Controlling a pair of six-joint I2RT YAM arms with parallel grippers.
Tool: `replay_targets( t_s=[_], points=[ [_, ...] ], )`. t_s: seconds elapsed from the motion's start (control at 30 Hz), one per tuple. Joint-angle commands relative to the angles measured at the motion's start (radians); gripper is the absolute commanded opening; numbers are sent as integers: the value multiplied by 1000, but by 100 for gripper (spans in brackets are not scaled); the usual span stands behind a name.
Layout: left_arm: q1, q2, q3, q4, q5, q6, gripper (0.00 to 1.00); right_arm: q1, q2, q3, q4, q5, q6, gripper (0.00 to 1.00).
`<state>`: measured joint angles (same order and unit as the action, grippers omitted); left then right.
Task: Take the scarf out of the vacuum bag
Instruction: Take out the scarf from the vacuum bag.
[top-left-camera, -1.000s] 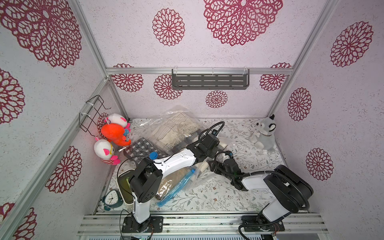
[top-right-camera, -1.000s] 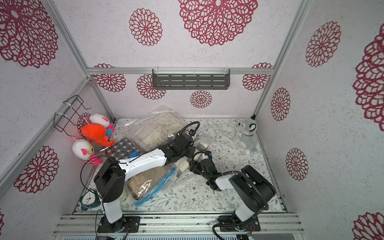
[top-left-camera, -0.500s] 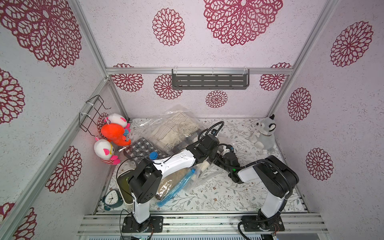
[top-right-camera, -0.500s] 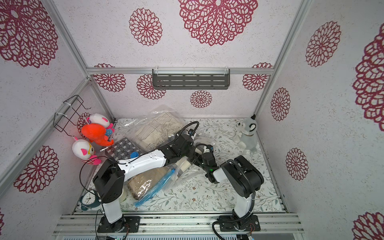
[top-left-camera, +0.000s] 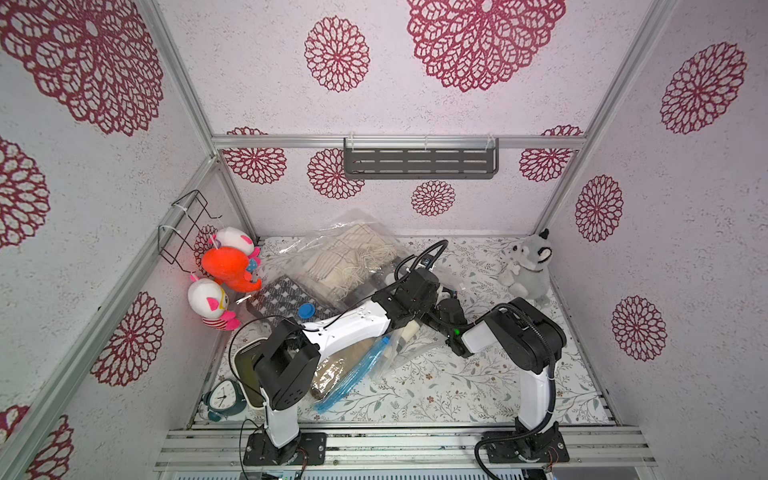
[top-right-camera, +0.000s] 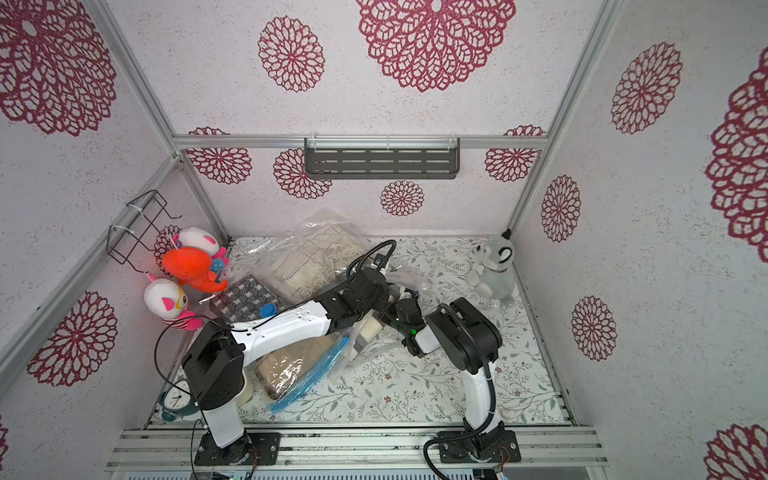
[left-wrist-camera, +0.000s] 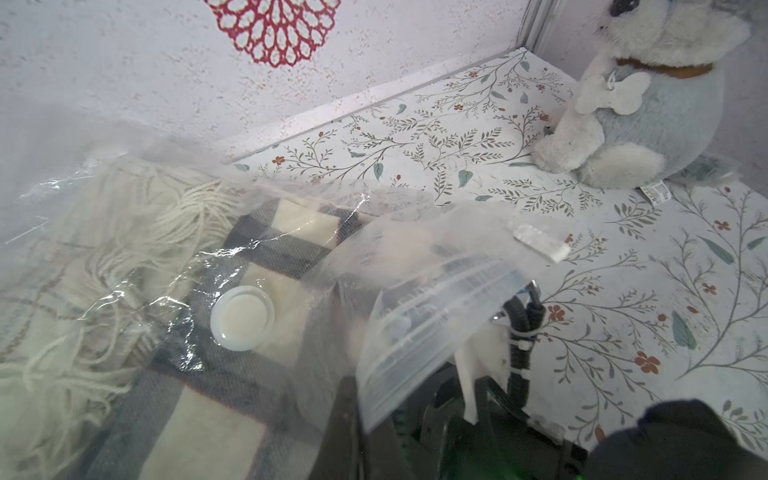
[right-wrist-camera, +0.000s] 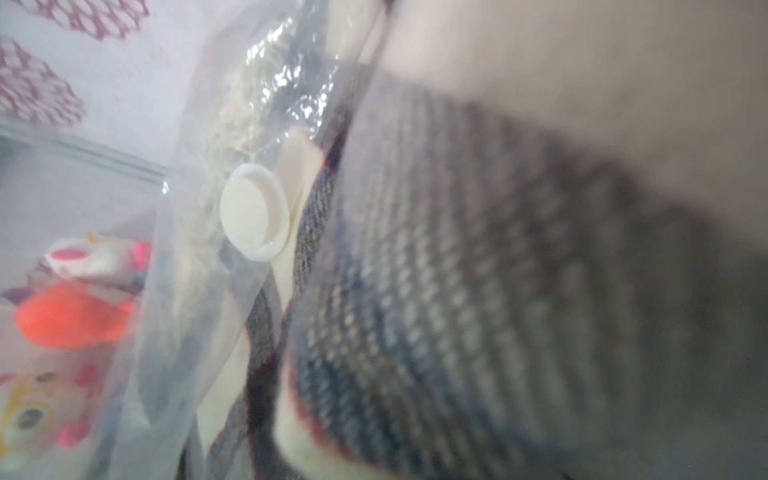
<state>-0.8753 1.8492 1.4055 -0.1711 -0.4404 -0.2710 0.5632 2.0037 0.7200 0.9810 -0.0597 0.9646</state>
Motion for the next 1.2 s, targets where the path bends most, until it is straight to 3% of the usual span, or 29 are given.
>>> replay_targets(
  t_s=[0.0,0.3,0.73,1.0,1.17],
  points=[
    [32,28,26,52,-26,-37,0,7,-69,-41,-1,-36,-32,0],
    [79,105,144,-18,-97,-27,0,6,-375,-182,-172,-45,-96,0],
    [97,243,261,-69,-54,-20,0,53,-734,-347,-445,18,-153,0],
    [108,226,220,-48,-53,-20,0,-60,-910,-453,-620,-27,-167,0],
    [121,233,215,-51,-76,-12,0,-84,-1106,-451,-817,-22,-187,0]
  ],
)
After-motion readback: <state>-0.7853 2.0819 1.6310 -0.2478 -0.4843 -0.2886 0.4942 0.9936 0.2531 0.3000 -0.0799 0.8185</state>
